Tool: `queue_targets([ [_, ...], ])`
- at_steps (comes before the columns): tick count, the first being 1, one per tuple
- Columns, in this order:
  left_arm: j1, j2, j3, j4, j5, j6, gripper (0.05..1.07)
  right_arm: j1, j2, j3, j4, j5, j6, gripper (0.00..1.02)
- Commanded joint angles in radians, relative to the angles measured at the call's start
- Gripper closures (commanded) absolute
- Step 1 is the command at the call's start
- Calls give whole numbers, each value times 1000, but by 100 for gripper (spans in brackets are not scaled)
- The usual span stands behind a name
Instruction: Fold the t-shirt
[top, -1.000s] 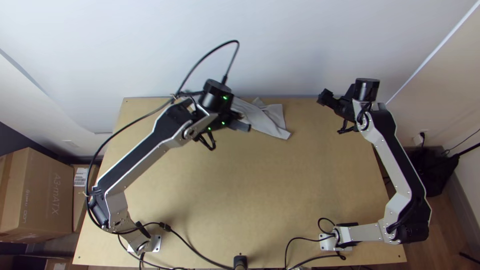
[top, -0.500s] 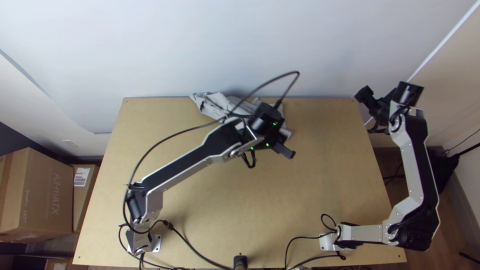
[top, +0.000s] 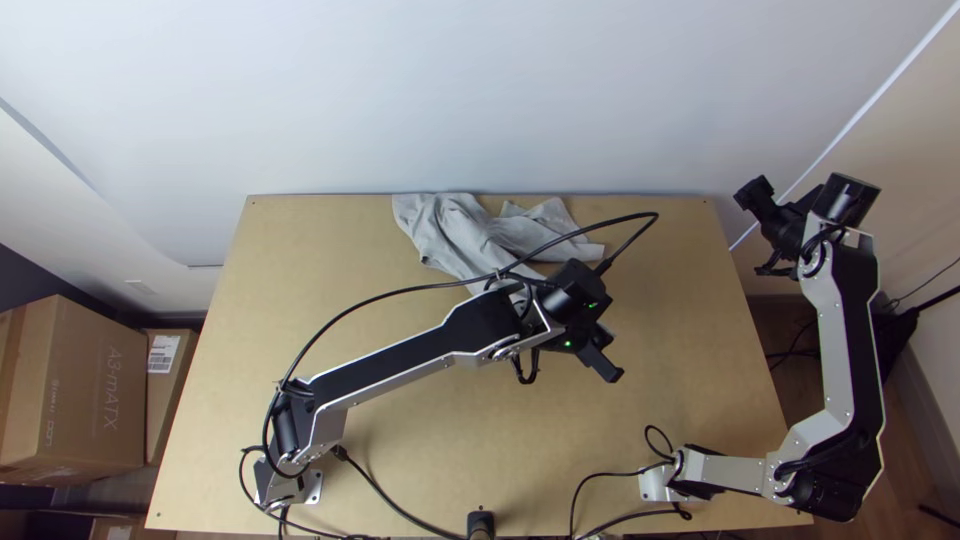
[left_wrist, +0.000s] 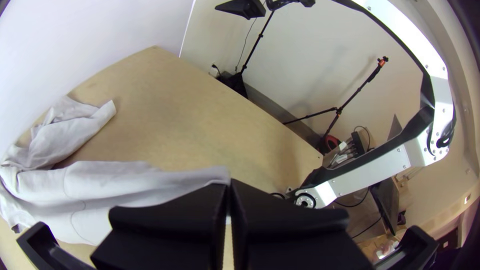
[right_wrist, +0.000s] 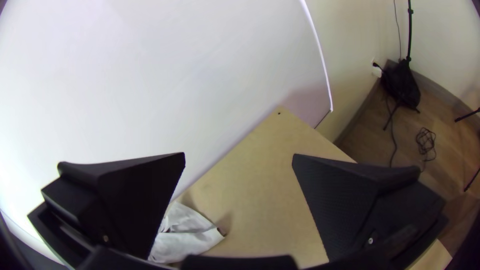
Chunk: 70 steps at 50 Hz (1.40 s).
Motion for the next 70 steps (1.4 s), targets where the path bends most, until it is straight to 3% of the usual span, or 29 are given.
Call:
queue_targets([
  [1, -34, 10, 1, 25, 40, -10, 104, -12, -22, -40, 26, -12, 4, 4],
  [20, -64, 88, 55, 193, 80, -31, 104, -95, -40, -64, 27, -71, 8, 4],
  [36, -86, 200, 66, 425, 73, -38, 103, -164, -134, -143, 29, -96, 11, 4],
  [38, -83, 208, 66, 437, 68, -38, 93, -177, -143, -147, 29, -108, 11, 4],
  [40, -78, 214, 66, 439, 60, -36, 75, -188, -153, -153, 29, -116, 10, 4],
  [44, -66, 217, 66, 440, 60, -16, 13, -205, -175, -169, 29, -127, -1, 4],
  [45, -63, 217, 66, 440, 60, -15, 8, -210, -183, -173, 30, -131, -4, 4],
  [52, -29, 191, 64, 443, 57, -21, 9, -227, -235, -198, 29, -160, -29, 4],
  [58, 11, 153, 66, 445, 53, -30, 9, -220, -304, -201, -63, -220, -27, 4],
  [70, 69, 118, 62, 437, 36, -18, 9, -154, -453, -276, -89, -229, -32, 4],
])
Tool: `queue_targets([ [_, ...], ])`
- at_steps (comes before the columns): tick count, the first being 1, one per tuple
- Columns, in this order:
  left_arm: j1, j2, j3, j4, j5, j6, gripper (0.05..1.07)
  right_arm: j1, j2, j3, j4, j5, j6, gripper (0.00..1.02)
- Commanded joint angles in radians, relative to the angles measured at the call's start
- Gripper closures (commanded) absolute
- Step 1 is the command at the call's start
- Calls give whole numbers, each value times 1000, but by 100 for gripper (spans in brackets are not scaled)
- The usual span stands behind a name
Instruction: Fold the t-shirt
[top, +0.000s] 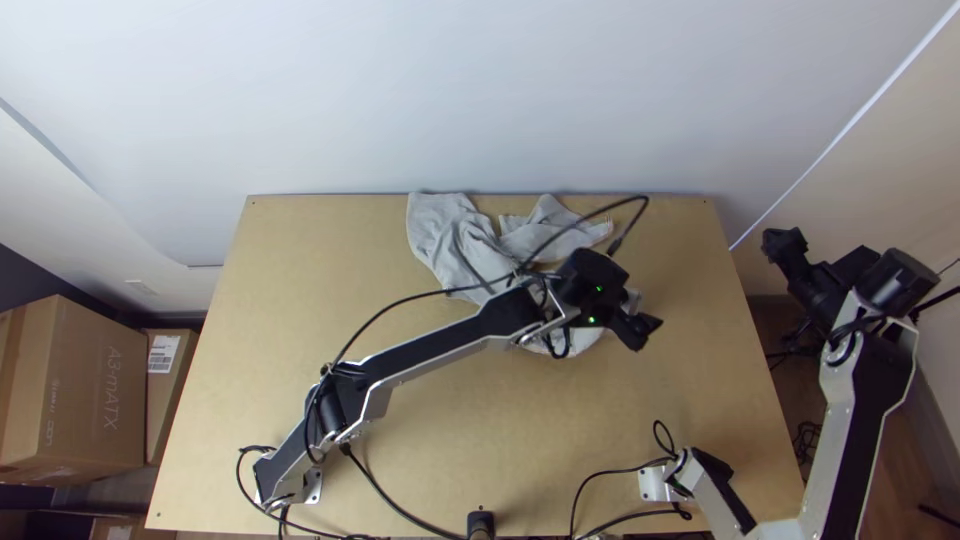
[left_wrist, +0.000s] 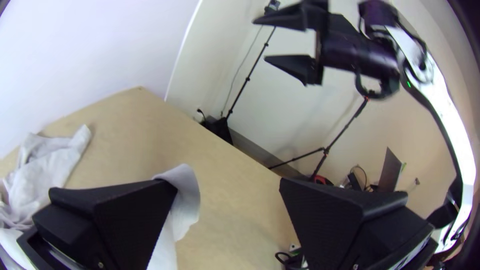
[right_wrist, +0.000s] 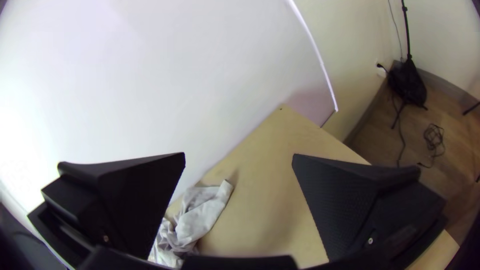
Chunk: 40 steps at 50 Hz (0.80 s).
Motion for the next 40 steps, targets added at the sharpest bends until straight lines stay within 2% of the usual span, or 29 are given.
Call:
queue_targets([
  [1, 9, -59, 31, 4, -21, 24, 9, 15, -33, -22, -25, -12, -8, 4],
  [7, -5, -44, 46, -110, -74, 126, 9, 16, -26, 15, -94, -12, -13, 4],
  [10, -27, -28, 48, -165, -175, 226, 9, 27, -26, 27, -120, -12, -15, 4],
  [18, -59, -11, 48, -289, -317, 349, 9, 56, -27, 42, -189, -12, -16, 4],
  [24, -93, 7, 48, -321, -508, 456, 9, 73, -16, 55, -255, -14, -15, 4],
  [30, -94, -10, 52, -347, -509, 444, 9, 113, 11, 81, -358, -14, -5, 4],
  [37, -53, -45, 51, -386, -428, 352, 9, 221, 26, 56, -476, -15, 54, 4],
  [40, -34, -47, 49, -404, -429, 338, 9, 283, 36, 36, -508, -15, 111, 4],
])
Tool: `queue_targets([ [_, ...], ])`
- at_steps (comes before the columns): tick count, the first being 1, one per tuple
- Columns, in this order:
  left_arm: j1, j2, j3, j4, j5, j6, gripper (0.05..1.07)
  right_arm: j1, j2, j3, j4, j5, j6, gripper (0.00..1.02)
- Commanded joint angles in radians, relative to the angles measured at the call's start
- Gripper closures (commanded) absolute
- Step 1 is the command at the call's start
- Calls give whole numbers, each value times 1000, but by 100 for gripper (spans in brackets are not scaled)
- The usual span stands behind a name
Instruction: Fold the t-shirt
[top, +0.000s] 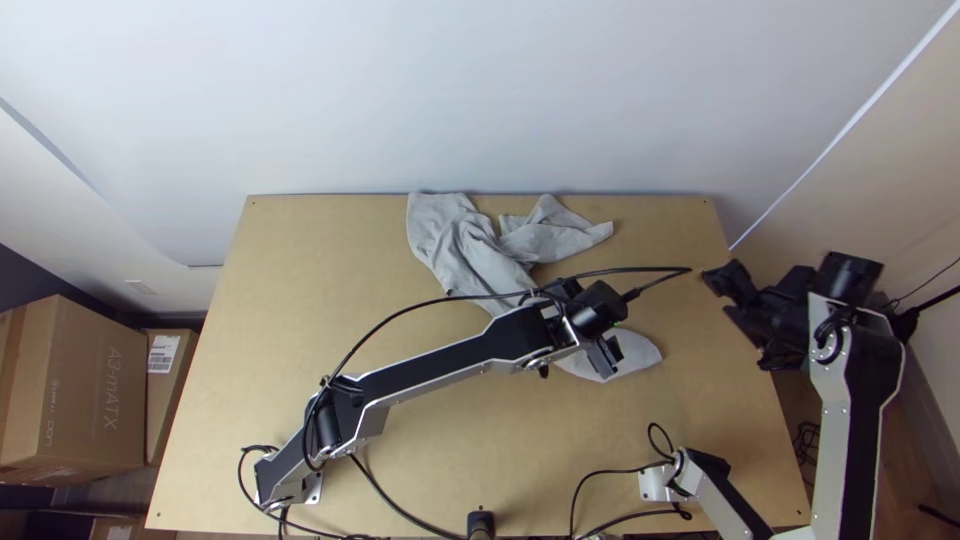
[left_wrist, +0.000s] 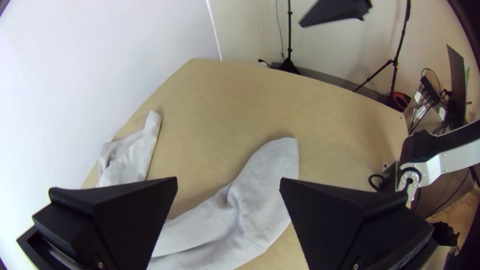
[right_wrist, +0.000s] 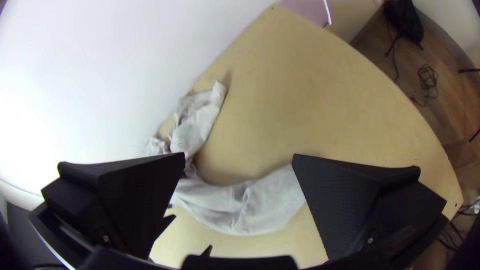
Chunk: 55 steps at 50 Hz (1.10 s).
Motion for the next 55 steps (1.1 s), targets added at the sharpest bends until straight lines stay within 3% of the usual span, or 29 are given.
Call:
queue_targets([
  [1, 43, -32, 24, -36, 11, -48, 9, 96, 22, -20, -56, -5, 98, 4],
  [7, 70, -58, 21, -56, 11, -76, 9, 237, 56, -28, -143, -5, 148, 5],
  [15, 120, -98, 19, -68, 26, -114, 9, 394, 104, -92, -154, -6, 233, 5],
  [21, 161, -128, 18, -88, 29, -135, 9, 451, 167, -134, -151, -85, 271, 6],
  [26, 192, -155, 16, -103, 29, -152, 9, 530, 222, -160, -105, -112, 303, 7],
  [34, 232, -190, 6, -123, 29, -168, 9, 576, 282, -252, 105, -184, 407, 15],
  [39, 255, -217, -17, -126, 29, -178, 9, 596, 344, -256, 139, -218, 411, 15],
  [55, 304, -250, -27, -137, 29, -186, 9, 609, 521, -256, 159, -221, 380, 15],
])
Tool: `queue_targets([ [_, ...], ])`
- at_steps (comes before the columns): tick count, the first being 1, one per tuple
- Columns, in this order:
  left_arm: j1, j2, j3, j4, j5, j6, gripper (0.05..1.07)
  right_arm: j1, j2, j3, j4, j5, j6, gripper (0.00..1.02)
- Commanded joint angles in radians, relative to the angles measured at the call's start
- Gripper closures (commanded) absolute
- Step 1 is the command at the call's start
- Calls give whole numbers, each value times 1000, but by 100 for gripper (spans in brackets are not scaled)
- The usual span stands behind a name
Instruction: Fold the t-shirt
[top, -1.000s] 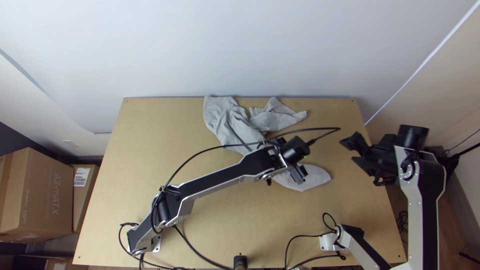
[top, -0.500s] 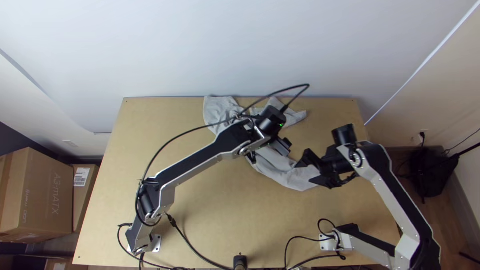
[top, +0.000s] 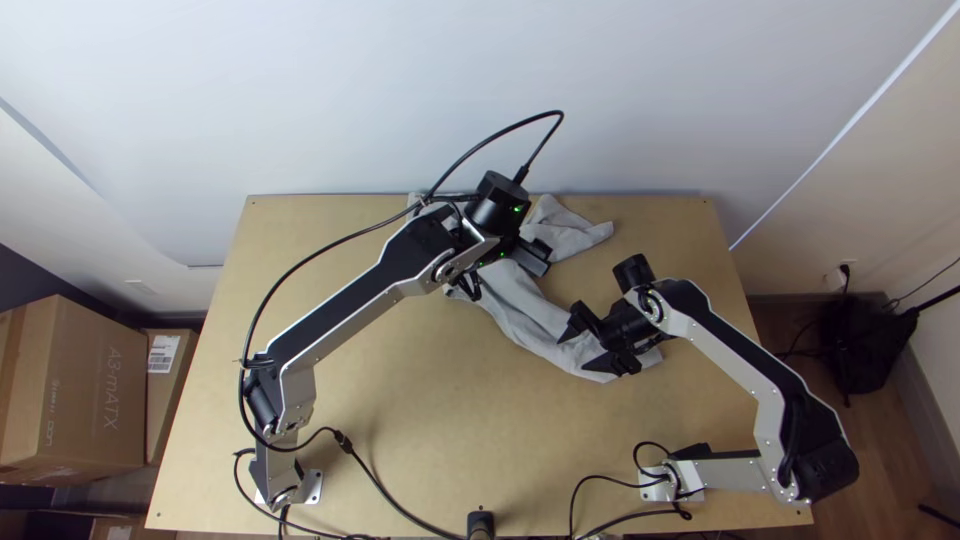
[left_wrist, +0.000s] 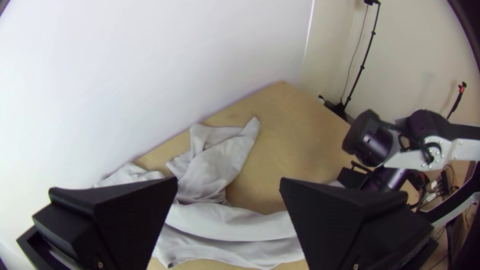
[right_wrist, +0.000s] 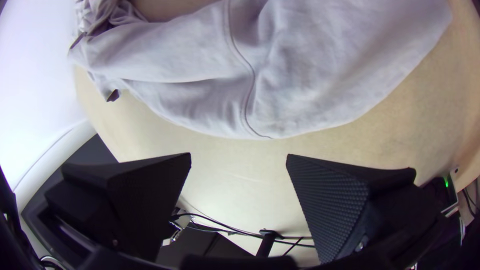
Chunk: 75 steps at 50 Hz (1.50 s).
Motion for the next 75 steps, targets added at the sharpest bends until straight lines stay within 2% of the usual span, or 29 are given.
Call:
queue_targets([
  [1, 14, -35, -16, 6, 7, -19, 9, 10, 57, -17, 8, -8, -1, 15],
  [7, 25, -30, -15, 23, 7, -19, 9, 14, 98, -20, 15, -9, -21, 16],
  [9, 27, -28, -15, 33, 7, -19, 9, 16, 111, -20, 15, -11, -32, 20],
  [21, 48, 11, -13, 96, 44, -62, 9, -1, 143, -45, 54, -9, -41, 65],
  [24, 53, 35, -15, 110, 44, -70, 9, -6, 137, -46, 54, -2, -49, 85],
  [27, 56, 56, -15, 125, 44, -85, 9, -9, 123, -43, 54, 24, -60, 100],
  [34, 62, 125, -15, 162, 44, -104, 9, -13, 62, -50, 35, 24, -73, 100],
  [52, 73, 300, -13, 283, 44, -82, 9, -1, -69, -59, -120, 15, -142, 100],
  [57, 85, 337, -13, 337, 44, -55, 9, 36, -136, -43, -143, 8, -175, 100],
  [64, 90, 386, -1, 363, 45, -21, 9, 108, -241, -31, -143, -51, -179, 100],
  [75, 93, 458, 17, 363, 79, -1, 10, 260, -343, -14, -144, -57, -178, 100],
])
